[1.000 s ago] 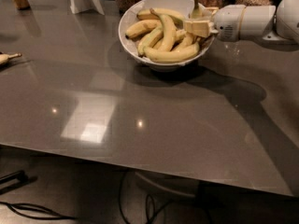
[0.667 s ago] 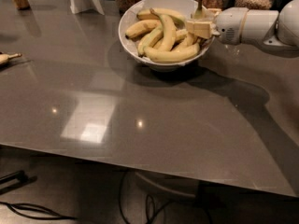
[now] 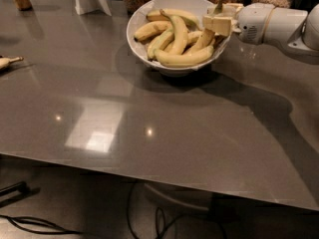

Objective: Pick banana from white bowl

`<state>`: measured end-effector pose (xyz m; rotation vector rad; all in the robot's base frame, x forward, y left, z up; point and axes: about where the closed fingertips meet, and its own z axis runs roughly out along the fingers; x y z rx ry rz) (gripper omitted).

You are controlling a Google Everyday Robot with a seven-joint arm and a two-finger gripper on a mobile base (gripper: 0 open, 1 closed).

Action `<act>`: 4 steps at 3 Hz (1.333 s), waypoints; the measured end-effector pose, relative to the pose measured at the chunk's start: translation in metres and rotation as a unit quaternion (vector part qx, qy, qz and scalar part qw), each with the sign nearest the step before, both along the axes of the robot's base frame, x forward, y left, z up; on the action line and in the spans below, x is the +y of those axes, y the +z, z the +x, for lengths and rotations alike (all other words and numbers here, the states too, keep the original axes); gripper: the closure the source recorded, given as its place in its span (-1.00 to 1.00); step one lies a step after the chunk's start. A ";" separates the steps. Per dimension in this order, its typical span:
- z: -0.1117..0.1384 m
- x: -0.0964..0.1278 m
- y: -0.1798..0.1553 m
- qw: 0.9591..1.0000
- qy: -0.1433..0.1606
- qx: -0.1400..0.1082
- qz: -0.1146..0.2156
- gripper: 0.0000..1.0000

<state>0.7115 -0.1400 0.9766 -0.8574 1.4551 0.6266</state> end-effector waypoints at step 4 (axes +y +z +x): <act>0.000 -0.025 0.047 0.998 -0.042 -0.038 0.035 1.00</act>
Offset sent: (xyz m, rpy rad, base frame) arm 0.0017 -0.0212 0.0422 0.0524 -0.0791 -0.0601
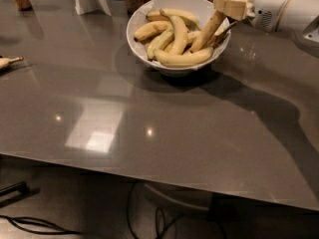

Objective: Pick banana from white bowl

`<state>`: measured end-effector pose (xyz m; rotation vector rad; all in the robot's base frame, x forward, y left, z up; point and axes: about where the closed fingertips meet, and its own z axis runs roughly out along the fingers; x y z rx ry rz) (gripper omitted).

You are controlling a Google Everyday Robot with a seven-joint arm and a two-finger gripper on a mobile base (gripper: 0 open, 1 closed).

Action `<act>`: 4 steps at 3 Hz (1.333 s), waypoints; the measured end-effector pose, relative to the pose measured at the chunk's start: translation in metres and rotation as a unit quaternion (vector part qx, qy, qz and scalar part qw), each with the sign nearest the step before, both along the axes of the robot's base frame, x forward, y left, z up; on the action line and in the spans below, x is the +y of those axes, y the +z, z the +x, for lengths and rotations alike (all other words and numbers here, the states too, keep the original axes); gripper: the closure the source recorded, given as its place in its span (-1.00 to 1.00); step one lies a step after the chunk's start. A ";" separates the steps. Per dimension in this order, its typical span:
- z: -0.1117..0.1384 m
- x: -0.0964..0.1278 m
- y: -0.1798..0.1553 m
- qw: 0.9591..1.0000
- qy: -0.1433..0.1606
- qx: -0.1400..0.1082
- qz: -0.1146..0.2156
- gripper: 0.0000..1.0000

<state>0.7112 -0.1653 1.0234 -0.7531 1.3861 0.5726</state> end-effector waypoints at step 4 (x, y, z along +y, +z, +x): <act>-0.057 -0.023 0.003 0.984 0.019 0.079 0.156 1.00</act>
Offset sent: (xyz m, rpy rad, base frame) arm -0.0356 -0.0322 0.0029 0.1509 0.0964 -0.0338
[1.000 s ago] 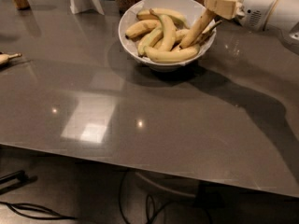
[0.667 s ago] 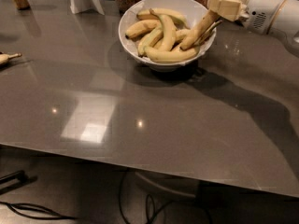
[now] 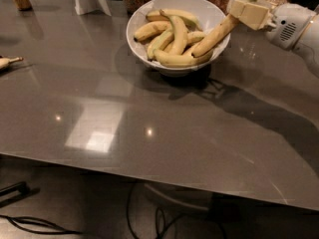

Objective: Pick banana from white bowl

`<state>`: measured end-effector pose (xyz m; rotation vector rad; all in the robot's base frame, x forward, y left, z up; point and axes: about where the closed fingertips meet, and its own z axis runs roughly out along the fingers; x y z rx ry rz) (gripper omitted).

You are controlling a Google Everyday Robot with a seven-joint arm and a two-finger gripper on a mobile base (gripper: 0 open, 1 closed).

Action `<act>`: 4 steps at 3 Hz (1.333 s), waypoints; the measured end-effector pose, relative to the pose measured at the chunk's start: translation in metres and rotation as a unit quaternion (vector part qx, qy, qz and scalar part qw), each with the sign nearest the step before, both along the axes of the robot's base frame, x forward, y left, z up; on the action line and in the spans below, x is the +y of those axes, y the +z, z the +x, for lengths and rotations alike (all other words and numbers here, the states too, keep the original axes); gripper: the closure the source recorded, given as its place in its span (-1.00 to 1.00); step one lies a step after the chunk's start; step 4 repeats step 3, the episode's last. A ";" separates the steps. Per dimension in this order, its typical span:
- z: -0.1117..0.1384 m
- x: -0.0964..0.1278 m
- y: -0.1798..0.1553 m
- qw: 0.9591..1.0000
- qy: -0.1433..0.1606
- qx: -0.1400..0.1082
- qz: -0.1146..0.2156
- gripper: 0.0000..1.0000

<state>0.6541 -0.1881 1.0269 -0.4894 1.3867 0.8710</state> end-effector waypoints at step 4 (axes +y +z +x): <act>-0.052 0.008 -0.021 0.992 0.067 0.075 0.077 0.64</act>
Offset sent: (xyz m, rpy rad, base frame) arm -0.0844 0.0076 -0.0440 0.2184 0.2556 0.2152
